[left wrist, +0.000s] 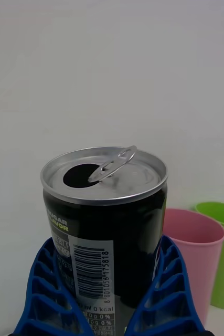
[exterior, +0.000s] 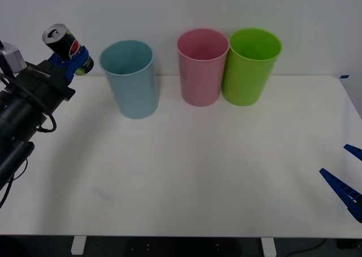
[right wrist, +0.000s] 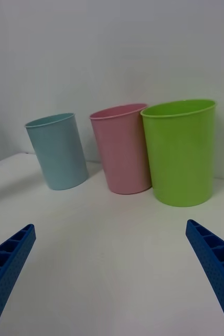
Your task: Grasp the object on the table and drop it into the matching bin: aluminum can to the light blue bin, PET bottle to the pink bin.
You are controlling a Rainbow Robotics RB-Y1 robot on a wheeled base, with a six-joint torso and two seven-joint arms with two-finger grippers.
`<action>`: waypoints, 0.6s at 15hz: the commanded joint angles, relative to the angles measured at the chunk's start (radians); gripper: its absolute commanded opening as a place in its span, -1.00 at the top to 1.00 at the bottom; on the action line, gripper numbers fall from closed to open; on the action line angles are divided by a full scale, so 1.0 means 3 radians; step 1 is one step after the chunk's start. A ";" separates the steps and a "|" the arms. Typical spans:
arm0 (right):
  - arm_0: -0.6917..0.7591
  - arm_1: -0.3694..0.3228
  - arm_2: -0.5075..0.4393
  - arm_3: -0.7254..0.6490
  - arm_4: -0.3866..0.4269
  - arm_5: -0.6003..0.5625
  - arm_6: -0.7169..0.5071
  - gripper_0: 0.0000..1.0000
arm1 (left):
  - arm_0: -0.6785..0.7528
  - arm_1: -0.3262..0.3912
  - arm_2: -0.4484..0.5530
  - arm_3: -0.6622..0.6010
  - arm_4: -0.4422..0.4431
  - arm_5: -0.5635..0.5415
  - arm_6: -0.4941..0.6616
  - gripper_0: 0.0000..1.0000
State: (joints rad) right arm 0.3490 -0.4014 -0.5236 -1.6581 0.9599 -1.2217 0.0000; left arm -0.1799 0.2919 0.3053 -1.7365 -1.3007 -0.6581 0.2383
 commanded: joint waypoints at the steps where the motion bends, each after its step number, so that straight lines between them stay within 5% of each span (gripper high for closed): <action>1: 0.0000 0.0000 0.0000 0.0000 0.0000 0.0000 0.0000 -1.00 | -0.0259 0.0004 -0.0051 0.0256 -0.0118 0.0005 -0.0053 0.99; 9: 0.0000 0.0000 0.0000 0.0000 0.0000 0.0000 0.0000 -1.00 | -0.1016 -0.0002 -0.0112 0.1110 -0.0496 -0.0031 -0.0176 0.99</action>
State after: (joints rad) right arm 0.3491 -0.4014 -0.5236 -1.6581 0.9599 -1.2217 0.0000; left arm -0.4671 0.2917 0.2716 -1.4250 -1.4416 -0.6645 0.1884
